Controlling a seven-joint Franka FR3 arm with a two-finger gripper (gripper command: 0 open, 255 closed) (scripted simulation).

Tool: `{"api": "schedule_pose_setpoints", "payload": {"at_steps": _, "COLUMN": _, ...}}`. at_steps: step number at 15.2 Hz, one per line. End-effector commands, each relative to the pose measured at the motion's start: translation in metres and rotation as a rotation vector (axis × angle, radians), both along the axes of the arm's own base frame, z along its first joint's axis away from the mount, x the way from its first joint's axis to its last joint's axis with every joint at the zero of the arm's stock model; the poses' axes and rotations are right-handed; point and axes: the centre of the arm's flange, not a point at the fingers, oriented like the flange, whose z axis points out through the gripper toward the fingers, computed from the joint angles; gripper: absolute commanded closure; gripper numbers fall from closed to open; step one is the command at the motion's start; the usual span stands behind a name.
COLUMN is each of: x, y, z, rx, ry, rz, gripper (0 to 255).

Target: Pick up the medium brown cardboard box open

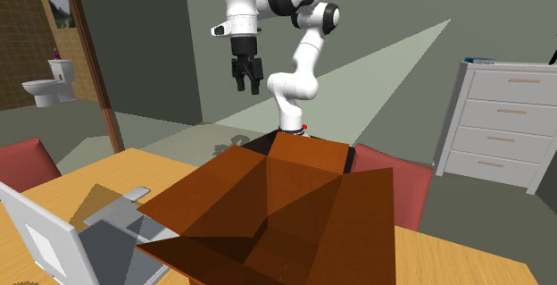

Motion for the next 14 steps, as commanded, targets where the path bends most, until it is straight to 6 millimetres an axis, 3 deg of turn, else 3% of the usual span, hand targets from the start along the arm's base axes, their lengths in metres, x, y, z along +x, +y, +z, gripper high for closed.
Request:
{"api": "schedule_pose_setpoints", "payload": {"at_steps": 1, "x": 0.004, "y": 0.017, "z": -0.023, "rx": 0.002, "ry": -0.003, "rz": -0.046, "gripper": 0}}
{"api": "schedule_pose_setpoints", "payload": {"at_steps": 14, "x": 0.052, "y": 0.124, "z": -0.145, "rx": 0.015, "ry": -0.012, "rz": -0.318, "gripper": 0}}
